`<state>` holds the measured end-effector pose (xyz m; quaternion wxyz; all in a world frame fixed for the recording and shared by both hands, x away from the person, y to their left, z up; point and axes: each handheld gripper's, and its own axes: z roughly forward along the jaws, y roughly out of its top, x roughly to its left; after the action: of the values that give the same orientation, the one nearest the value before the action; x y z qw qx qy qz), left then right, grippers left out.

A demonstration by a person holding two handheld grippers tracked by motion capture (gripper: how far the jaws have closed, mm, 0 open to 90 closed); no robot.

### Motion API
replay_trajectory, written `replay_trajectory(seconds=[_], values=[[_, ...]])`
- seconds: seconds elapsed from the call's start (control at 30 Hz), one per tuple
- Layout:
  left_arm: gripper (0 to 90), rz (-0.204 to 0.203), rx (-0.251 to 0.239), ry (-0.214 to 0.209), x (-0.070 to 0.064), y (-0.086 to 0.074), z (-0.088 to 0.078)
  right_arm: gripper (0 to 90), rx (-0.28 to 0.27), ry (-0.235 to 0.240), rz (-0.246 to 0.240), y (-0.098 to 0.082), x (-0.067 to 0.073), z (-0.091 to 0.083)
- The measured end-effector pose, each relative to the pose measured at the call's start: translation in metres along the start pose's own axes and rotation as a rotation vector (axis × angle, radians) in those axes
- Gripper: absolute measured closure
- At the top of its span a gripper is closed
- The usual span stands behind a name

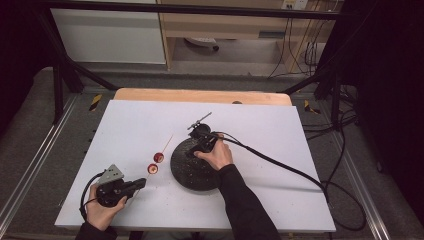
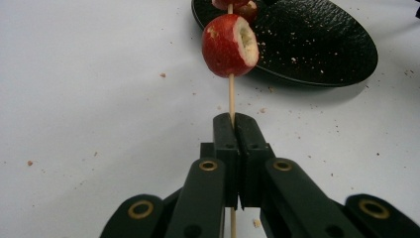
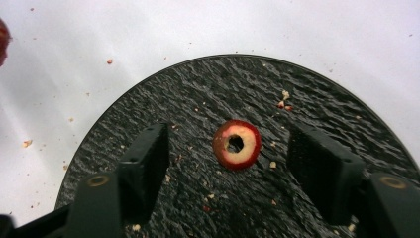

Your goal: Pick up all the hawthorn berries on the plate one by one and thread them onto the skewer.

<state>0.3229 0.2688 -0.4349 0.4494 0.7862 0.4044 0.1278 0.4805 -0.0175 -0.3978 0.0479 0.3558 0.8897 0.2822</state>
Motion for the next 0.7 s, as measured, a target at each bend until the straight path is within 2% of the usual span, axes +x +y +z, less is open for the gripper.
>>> replay_trajectory(seconds=[0.23, 0.5, 0.7], values=[[88.6, 0.000, 0.000, 0.002, 0.000, 0.000, 0.000, 44.2, 0.042, 0.001, 0.022, 0.002, -0.006, 0.010], [88.6, -0.001, -0.005, 0.003, 0.000, 0.001, -0.001, 53.2, 0.054, 0.023, 0.072, 0.003, -0.009, 0.019], [88.6, 0.002, -0.003, 0.005, 0.000, 0.000, -0.001, 61.5, 0.067, 0.027, 0.084, 0.002, -0.011, 0.023]])
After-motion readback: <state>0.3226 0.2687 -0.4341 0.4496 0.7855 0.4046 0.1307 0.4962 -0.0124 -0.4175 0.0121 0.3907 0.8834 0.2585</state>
